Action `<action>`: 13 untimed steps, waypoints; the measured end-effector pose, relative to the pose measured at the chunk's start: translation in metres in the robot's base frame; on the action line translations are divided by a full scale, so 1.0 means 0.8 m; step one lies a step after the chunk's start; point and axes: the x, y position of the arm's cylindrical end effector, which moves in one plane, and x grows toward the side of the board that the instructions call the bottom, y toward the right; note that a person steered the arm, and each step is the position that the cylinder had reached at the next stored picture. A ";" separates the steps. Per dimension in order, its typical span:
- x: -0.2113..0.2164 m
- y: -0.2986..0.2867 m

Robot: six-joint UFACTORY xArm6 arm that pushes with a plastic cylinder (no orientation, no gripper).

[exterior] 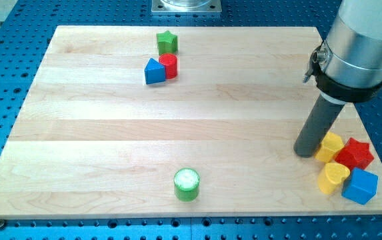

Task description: Slide the green circle diagonally top left to the yellow heart

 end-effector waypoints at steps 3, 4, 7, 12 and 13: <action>-0.017 -0.246; -0.004 -0.311; 0.096 -0.313; 0.091 -0.247; 0.073 -0.140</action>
